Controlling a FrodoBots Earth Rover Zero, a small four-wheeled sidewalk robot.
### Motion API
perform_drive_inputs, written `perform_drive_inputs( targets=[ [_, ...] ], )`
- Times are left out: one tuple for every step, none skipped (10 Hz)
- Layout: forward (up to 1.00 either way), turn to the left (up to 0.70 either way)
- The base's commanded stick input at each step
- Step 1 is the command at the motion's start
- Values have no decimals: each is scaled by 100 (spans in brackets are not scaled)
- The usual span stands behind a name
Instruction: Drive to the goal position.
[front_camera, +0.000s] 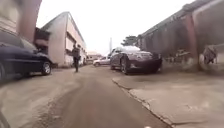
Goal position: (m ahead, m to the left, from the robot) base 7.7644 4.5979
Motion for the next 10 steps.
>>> perform_drive_inputs(
  targets=[
    [70, 21],
    [70, 31],
    [70, 22],
    [70, 1],
    [70, 7],
    [70, 14],
    [70, 20],
    [70, 0],
    [70, 0],
    [70, 0]
  ],
)
